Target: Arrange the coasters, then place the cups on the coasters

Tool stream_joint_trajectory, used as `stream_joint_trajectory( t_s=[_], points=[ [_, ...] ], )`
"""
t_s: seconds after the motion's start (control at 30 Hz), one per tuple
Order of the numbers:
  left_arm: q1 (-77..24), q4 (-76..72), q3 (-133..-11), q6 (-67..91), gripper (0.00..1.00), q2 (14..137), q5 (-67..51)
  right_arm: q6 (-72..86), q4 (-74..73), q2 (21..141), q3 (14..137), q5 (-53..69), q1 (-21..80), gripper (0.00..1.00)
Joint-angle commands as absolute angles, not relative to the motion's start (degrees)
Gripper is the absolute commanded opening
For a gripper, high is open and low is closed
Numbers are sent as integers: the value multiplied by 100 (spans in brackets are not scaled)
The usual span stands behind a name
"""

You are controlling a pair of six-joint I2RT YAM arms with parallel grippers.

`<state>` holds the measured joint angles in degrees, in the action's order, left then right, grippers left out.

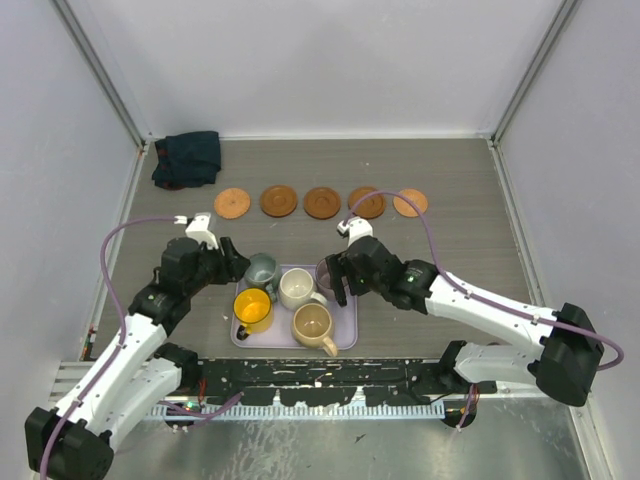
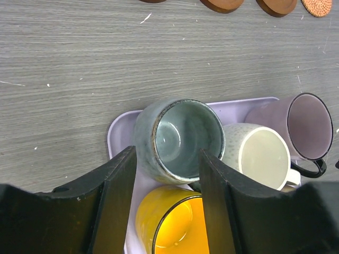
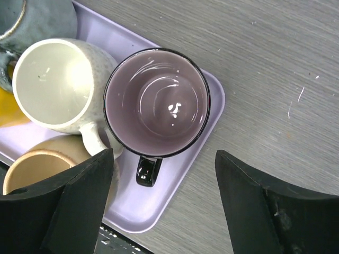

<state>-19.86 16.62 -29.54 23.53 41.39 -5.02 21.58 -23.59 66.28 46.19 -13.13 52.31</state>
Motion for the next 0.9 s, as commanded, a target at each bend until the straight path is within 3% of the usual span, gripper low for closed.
stream_joint_trajectory(
  t_s=[0.0, 0.87],
  points=[
    [-2054, 1467, -3039, 2423, 52, 4148, -597, 2518, -2447, 6628, 4739, -1636, 5405, 80],
    [-2193, 1684, -3125, 2446, 51, 4381, -484, 3044, -2220, 7304, 4288, -1730, 5737, 71]
  ],
)
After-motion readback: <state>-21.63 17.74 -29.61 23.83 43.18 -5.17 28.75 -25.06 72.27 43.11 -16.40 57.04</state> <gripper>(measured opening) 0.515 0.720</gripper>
